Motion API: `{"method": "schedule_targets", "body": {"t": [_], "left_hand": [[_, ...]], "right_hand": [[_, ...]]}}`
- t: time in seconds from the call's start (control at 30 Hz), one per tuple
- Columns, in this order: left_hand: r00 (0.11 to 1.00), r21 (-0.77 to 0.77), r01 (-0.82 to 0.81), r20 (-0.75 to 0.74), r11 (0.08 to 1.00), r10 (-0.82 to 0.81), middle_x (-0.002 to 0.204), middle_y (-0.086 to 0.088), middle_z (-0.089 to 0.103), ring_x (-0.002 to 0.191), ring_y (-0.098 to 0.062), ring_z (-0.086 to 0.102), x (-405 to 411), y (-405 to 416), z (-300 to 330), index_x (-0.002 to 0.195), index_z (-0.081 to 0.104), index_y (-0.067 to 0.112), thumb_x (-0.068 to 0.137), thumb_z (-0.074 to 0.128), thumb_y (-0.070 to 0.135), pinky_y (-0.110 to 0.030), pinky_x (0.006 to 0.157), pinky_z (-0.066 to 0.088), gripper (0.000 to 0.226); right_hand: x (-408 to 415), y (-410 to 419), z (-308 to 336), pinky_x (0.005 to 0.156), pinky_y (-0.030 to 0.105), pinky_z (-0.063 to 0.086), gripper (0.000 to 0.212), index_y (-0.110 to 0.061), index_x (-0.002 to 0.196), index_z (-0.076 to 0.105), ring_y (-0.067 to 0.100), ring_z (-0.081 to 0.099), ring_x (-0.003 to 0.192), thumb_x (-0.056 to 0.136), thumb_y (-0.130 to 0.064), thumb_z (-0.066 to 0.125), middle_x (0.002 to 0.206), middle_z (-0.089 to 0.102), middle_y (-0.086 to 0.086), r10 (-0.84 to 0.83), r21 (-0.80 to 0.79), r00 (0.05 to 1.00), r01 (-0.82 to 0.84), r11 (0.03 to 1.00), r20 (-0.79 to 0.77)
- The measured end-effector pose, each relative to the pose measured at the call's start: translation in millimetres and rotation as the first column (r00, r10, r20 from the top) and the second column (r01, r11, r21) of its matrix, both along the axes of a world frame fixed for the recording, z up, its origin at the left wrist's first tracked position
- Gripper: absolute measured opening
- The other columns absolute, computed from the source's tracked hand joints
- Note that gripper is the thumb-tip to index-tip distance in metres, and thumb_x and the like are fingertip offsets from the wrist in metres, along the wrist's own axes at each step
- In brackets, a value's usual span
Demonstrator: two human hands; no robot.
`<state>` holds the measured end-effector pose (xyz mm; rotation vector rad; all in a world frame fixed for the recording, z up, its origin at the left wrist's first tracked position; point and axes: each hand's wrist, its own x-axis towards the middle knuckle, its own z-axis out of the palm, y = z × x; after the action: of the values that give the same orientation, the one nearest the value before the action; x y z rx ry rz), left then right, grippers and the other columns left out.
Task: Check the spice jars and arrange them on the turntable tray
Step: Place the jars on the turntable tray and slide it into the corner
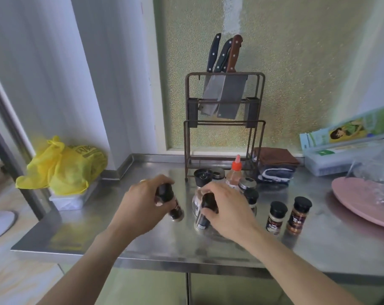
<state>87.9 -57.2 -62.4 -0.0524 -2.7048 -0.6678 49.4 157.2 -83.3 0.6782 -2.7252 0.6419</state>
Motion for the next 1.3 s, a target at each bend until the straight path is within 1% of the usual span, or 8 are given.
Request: {"method": "schedule_targets", "body": {"t": [0.23,0.33,0.43,0.6,1.03,1.13,1.2,1.3], "left_hand": [[0.973,-0.025,0.217,-0.073,0.976,-0.218,0.095,0.010,0.073,0.080,-0.014,0.061,-34,70,31,0.113,0.066,0.033,0.079,0.079,0.032,-0.028,0.076,0.052,0.036],[0.960,-0.170,0.272,-0.022,0.947,-0.280,0.098,0.007,0.073,0.092,-0.021,0.065,-55,93,27,0.109,0.065,0.030,0.077,0.075,0.033,-0.031,0.074,0.051,0.033],[0.937,-0.300,0.340,0.023,0.891,-0.350,0.096,0.005,0.073,0.096,-0.024,0.065,-69,107,18,0.106,0.066,0.029,0.080,0.072,0.026,-0.028,0.070,0.040,0.027],[0.921,-0.481,0.383,0.139,0.789,-0.363,0.105,-0.001,0.071,0.104,-0.029,0.059,-85,117,-3,0.113,0.064,0.024,0.079,0.070,0.031,-0.034,0.078,0.045,0.035],[0.907,-0.402,0.418,0.235,0.814,-0.350,0.113,0.001,0.072,0.109,-0.025,0.060,-88,110,-30,0.121,0.064,0.022,0.080,0.076,0.041,-0.035,0.083,0.049,0.046],[0.906,-0.397,0.419,0.239,0.816,-0.349,0.124,0.002,0.068,0.118,-0.024,0.058,-83,112,-25,0.131,0.059,0.023,0.078,0.078,0.048,-0.035,0.092,0.048,0.062],[0.917,-0.360,0.398,0.176,0.844,-0.357,0.130,0.001,0.064,0.122,-0.023,0.056,-78,116,-18,0.140,0.050,0.026,0.078,0.076,0.056,-0.036,0.096,0.047,0.074],[0.903,-0.303,0.408,-0.001,0.861,-0.429,0.132,0.003,0.060,0.122,-0.021,0.056,-72,132,-8,0.140,0.050,0.030,0.084,0.070,0.051,-0.036,0.095,0.049,0.063]], "right_hand": [[-17,56,29,0.095,0.036,0.049,0.042,-0.030,0.125,0.061,0.019,0.062,0.113,0.086,-0.024,0.077,0.119,0.061,-0.004,-0.145,0.045,0.989,0.144,0.989,0.013],[-22,65,22,0.095,0.036,0.049,0.043,-0.031,0.125,0.060,0.021,0.062,0.114,0.086,-0.023,0.077,0.118,0.062,-0.005,-0.161,0.081,0.987,0.159,0.984,0.017],[-26,69,12,0.090,0.037,0.052,0.046,-0.027,0.129,0.056,0.025,0.064,0.111,0.087,-0.026,0.077,0.114,0.065,-0.001,-0.179,0.149,0.984,0.176,0.973,0.009],[-32,69,1,0.084,0.039,0.055,0.044,-0.028,0.119,0.055,0.023,0.064,0.106,0.083,-0.029,0.080,0.115,0.069,-0.004,-0.168,0.154,0.986,0.167,0.974,-0.002],[-30,70,-11,0.086,0.035,0.051,0.041,-0.026,0.121,0.058,0.024,0.058,0.113,0.086,-0.034,0.078,0.122,0.068,-0.005,-0.114,0.212,0.993,0.114,0.971,-0.011],[-24,75,-5,0.091,0.033,0.051,0.051,-0.027,0.129,0.056,0.020,0.058,0.116,0.084,-0.036,0.079,0.129,0.064,-0.008,-0.109,0.181,0.994,0.109,0.977,-0.009],[-22,87,8,0.099,0.031,0.049,0.055,-0.027,0.134,0.056,0.014,0.058,0.119,0.085,-0.035,0.079,0.132,0.062,-0.011,-0.113,0.102,0.993,0.115,0.988,-0.020],[-25,123,29,0.097,0.031,0.050,0.043,-0.027,0.128,0.061,0.013,0.060,0.111,0.088,-0.029,0.076,0.125,0.065,-0.009,-0.184,0.049,0.982,0.186,0.981,-0.042]]}}
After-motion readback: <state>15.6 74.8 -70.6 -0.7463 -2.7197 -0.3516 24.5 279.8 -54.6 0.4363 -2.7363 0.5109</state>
